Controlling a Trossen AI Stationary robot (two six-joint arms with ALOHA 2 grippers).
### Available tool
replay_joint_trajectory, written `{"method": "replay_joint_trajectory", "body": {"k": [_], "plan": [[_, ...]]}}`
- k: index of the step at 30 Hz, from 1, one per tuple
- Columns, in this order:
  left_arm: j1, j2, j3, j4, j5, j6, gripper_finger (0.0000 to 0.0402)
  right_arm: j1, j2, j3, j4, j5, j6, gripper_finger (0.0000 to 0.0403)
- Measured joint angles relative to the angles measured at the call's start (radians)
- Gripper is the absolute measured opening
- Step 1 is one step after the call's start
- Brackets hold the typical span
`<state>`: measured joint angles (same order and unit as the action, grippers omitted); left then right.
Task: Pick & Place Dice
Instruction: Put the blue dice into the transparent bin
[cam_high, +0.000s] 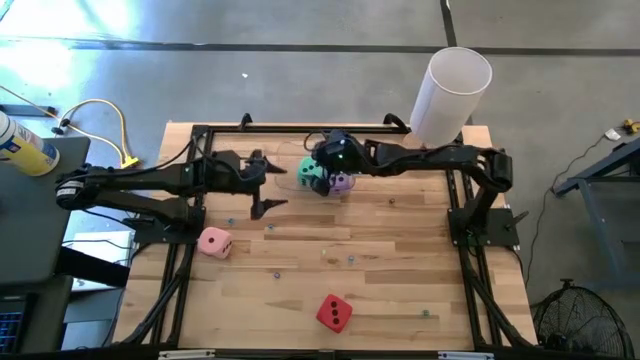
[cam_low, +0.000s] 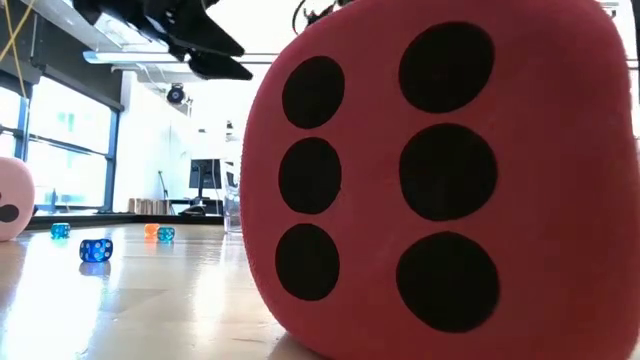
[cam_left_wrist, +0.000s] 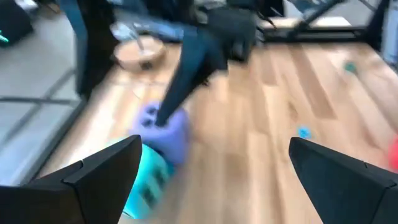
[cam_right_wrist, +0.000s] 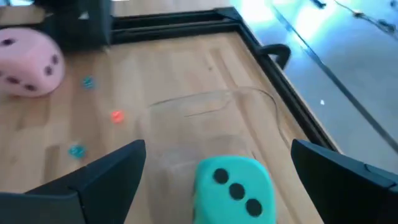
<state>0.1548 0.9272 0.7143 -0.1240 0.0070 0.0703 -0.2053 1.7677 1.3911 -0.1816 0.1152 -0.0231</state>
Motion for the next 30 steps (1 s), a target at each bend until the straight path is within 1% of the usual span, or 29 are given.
{"method": "replay_joint_trajectory", "body": {"k": [3,5,8,13,20,24,28,30], "plan": [[-0.046,0.002,0.0,-0.072,0.001,-0.08,0.0399,0.052,-0.04,0.0,-0.033,0.003,-0.039,0.0394],[-0.075,0.007,0.0,-0.097,0.001,-0.136,0.0399,0.093,-0.069,0.002,-0.083,0.042,-0.056,0.0394],[-0.11,0.007,0.0,-0.14,0.001,-0.19,0.0399,0.168,-0.109,0.0,-0.162,0.157,-0.06,0.0394],[-0.158,0.008,0.0,-0.179,0.0,-0.202,0.0399,0.296,-0.178,0.0,-0.35,0.331,-0.02,0.0394],[-0.237,0.008,0.0,-0.21,-0.002,-0.241,0.0399,0.482,-0.222,0.0,-0.567,0.513,0.166,0.0394],[-0.28,0.008,-0.005,-0.271,-0.002,-0.203,0.0399,0.621,-0.235,-0.009,-0.701,0.615,0.342,0.0394],[-0.296,0.009,-0.069,-0.271,-0.015,-0.239,0.0399,0.783,-0.256,-0.092,-0.761,0.786,0.548,0.0394],[-0.296,0.008,-0.127,-0.211,-0.036,-0.264,0.0399,0.85,-0.262,-0.145,-0.749,0.888,0.67,0.0394]]}}
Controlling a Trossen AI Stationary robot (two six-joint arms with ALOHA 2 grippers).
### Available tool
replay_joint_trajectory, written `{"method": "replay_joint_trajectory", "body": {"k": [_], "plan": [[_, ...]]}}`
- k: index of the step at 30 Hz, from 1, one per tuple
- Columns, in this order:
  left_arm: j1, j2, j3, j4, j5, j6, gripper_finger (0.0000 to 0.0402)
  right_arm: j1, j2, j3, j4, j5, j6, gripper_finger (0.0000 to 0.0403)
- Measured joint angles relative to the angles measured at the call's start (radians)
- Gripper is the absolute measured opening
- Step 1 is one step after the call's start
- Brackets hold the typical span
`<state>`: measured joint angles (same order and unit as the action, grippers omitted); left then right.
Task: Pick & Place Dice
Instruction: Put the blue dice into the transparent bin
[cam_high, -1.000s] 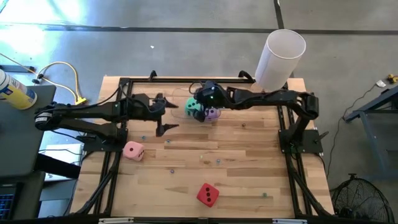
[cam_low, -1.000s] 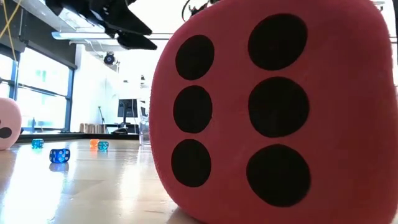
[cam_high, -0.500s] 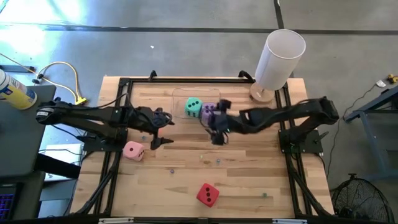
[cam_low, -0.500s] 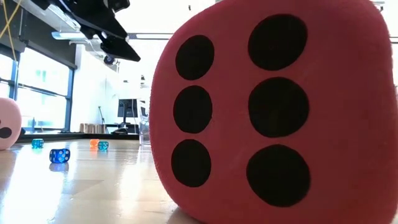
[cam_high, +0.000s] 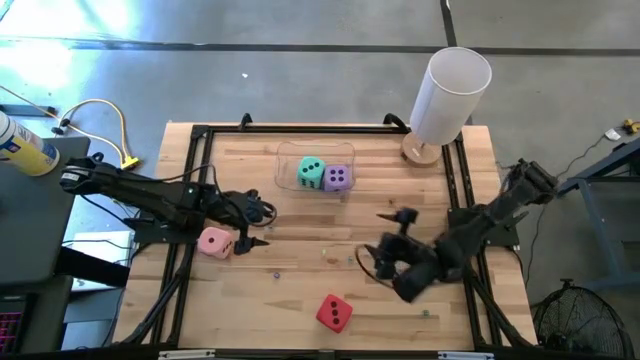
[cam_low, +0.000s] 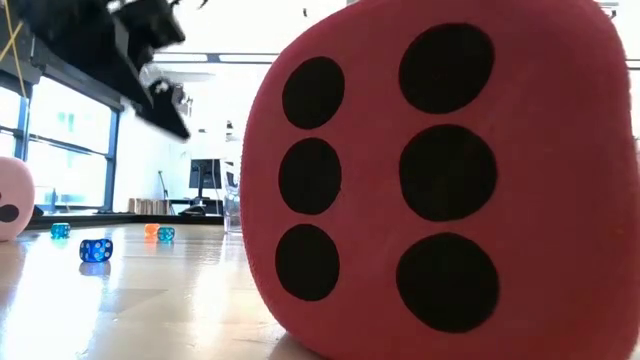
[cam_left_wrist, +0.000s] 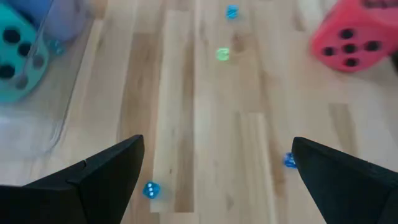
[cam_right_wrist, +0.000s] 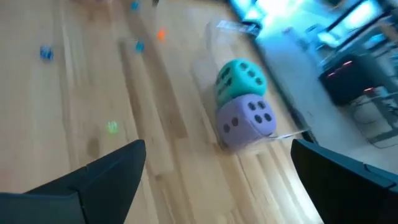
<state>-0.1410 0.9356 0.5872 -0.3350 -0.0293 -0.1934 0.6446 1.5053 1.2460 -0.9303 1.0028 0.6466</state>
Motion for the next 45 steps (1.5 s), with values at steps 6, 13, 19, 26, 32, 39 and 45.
{"method": "replay_joint_trajectory", "body": {"k": [6,13,19,26,32,39,45], "plan": [[0.0,0.0,-0.184,0.21,-0.072,-0.023,0.0399,0.133,0.003,-0.195,0.099,0.197,0.262,0.0394],[0.0,0.0,-0.279,0.334,-0.109,-0.01,0.0399,0.093,0.007,-0.344,0.318,0.202,0.175,0.0394],[0.0,0.0,-0.278,0.34,-0.079,-0.066,0.0399,0.034,0.006,-0.346,0.367,0.185,0.136,0.0394],[-0.001,0.011,-0.278,0.343,-0.054,-0.07,0.0399,0.013,0.006,-0.346,0.377,0.168,0.135,0.0394],[-0.009,0.011,-0.278,0.344,-0.078,-0.041,0.0399,0.013,0.006,-0.346,0.386,0.175,0.121,0.0394],[-0.009,0.026,-0.278,0.344,-0.107,0.031,0.0399,0.013,0.006,-0.346,0.397,0.163,0.108,0.0394],[-0.008,0.135,-0.277,0.338,-0.117,0.03,0.0399,0.014,0.006,-0.346,0.397,0.147,0.108,0.0394]]}}
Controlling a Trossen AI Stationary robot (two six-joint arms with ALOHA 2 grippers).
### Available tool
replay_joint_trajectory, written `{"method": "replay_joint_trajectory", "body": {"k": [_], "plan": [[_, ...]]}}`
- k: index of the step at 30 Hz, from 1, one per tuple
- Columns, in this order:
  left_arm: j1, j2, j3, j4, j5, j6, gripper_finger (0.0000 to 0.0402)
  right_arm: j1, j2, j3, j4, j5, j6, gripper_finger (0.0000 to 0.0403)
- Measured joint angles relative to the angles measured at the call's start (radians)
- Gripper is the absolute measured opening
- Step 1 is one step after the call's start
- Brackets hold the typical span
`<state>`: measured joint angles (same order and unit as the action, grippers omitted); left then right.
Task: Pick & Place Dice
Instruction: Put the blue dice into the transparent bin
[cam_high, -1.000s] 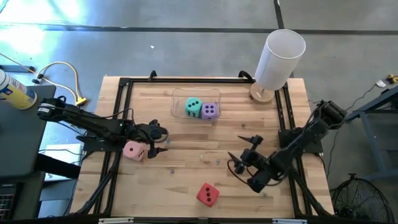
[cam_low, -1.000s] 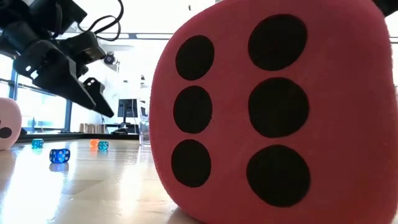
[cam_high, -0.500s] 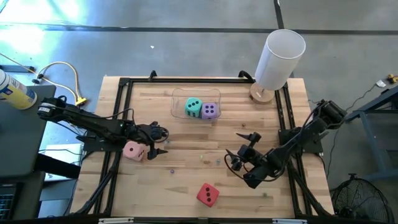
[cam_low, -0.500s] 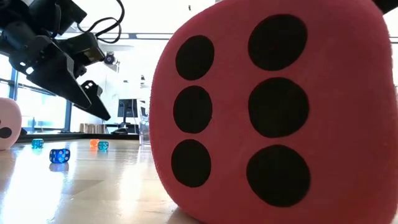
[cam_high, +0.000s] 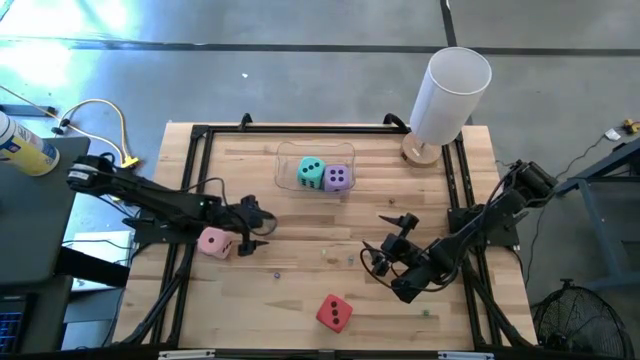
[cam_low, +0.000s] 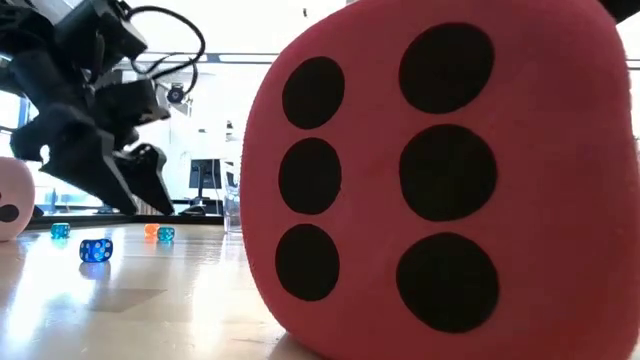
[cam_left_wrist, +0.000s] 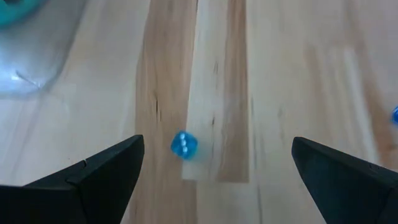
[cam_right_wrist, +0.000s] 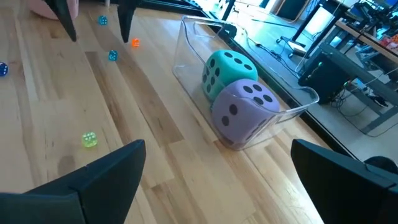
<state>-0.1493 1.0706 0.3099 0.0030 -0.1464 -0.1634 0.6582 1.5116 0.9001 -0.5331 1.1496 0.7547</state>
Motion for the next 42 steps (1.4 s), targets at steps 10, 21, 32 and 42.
{"method": "replay_joint_trajectory", "body": {"k": [10,21,32,42], "plan": [[0.012,0.155,0.0,0.093,-0.047,0.01,0.0399,0.0,0.0,0.0,0.008,0.002,-0.001,0.0394],[0.043,0.203,0.003,0.099,-0.013,-0.036,0.0355,0.0,0.0,0.0,0.012,0.001,-0.001,0.0394],[0.042,0.203,0.003,0.087,-0.019,-0.022,0.0223,0.0,0.0,0.0,0.015,0.0,-0.001,0.0394],[0.042,0.204,0.001,0.081,-0.029,-0.02,0.0153,0.0,0.0,0.0,0.017,-0.001,0.0,0.0394]]}}
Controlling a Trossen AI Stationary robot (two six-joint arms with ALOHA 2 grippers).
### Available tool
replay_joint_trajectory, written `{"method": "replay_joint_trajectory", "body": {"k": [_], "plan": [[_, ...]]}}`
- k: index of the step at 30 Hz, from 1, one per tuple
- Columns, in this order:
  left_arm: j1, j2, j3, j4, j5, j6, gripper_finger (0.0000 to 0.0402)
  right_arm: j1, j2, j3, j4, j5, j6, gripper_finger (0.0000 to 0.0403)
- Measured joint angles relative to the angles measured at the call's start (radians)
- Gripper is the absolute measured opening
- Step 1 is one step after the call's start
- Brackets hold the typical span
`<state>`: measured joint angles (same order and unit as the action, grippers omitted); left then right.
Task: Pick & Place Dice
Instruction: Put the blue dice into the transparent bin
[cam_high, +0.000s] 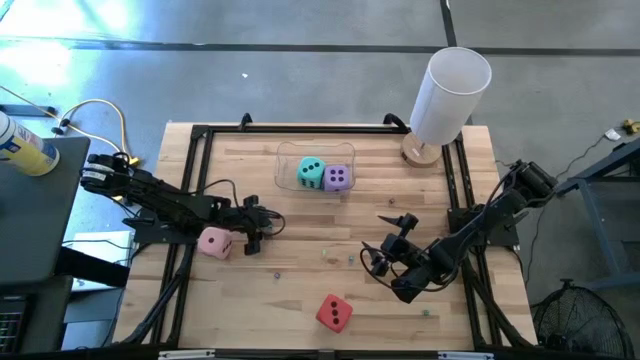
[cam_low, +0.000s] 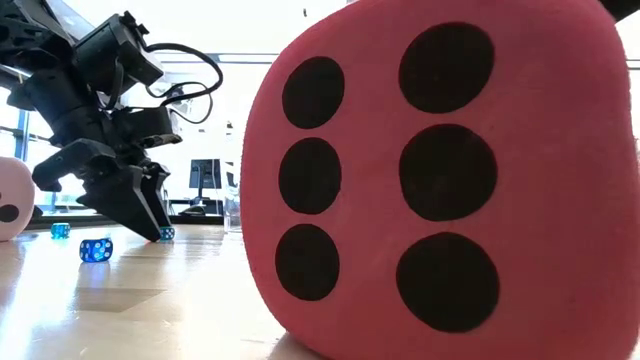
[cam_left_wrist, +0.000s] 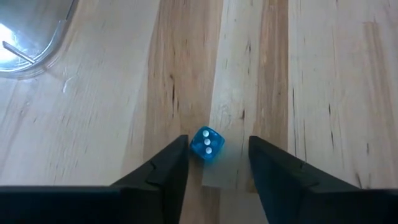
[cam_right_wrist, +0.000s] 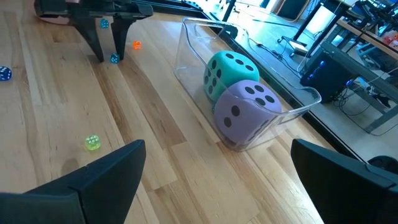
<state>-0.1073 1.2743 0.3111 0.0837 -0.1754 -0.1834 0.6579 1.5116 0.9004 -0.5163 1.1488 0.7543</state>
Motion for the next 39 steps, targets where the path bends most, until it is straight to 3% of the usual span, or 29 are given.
{"method": "replay_joint_trajectory", "body": {"k": [20,24,39], "plan": [[0.0,0.001,-0.002,0.016,-0.011,-0.03,0.0052,0.0,0.0,0.0,0.001,0.0,0.0,0.0394],[0.001,-0.002,0.006,0.016,-0.014,-0.099,0.0047,0.0,0.0,0.0,0.001,0.0,0.0,0.0394],[0.001,-0.015,0.098,0.025,-0.006,-0.047,0.0043,0.0,0.0,0.0,0.003,0.0,0.0,0.0394]]}}
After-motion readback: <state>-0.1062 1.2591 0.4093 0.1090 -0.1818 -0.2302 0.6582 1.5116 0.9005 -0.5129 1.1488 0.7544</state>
